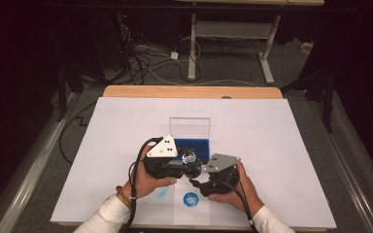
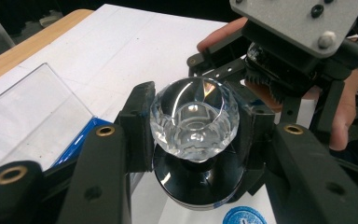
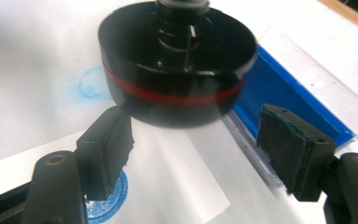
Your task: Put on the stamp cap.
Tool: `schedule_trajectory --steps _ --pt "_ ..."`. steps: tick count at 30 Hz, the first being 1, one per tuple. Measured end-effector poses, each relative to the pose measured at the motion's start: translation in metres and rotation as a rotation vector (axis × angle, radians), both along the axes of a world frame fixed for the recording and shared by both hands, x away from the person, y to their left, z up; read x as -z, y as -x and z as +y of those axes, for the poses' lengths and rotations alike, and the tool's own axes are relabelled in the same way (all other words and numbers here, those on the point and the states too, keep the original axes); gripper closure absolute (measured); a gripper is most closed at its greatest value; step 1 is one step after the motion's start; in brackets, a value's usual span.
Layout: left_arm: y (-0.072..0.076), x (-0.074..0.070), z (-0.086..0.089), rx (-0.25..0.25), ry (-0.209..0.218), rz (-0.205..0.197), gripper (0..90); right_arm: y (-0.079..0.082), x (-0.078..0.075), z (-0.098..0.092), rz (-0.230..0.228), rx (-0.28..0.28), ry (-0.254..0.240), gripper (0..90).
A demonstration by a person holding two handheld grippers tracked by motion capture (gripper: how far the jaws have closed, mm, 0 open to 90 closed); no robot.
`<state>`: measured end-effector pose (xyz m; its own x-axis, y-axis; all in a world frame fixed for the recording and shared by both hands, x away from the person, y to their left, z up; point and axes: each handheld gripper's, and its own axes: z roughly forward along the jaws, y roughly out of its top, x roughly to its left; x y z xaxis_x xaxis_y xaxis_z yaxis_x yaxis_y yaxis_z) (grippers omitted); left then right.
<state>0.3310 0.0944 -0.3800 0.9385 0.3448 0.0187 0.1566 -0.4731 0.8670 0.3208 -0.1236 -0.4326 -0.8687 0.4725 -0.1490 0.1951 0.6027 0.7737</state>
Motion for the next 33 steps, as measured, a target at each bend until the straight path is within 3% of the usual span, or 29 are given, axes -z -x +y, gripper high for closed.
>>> schedule_trajectory --steps 11,22,33 --pt "0.002 -0.002 0.005 -0.011 -0.012 -0.022 54.1 0.006 -0.010 -0.019 -0.053 0.032 -0.024 27.0" --pt "0.002 -0.002 0.011 -0.029 -0.021 -0.038 54.1 0.013 -0.019 -0.041 -0.128 0.103 -0.036 26.1" --pt "0.004 -0.004 0.017 -0.043 -0.033 -0.051 54.2 0.020 -0.023 -0.059 -0.155 0.139 -0.041 25.8"
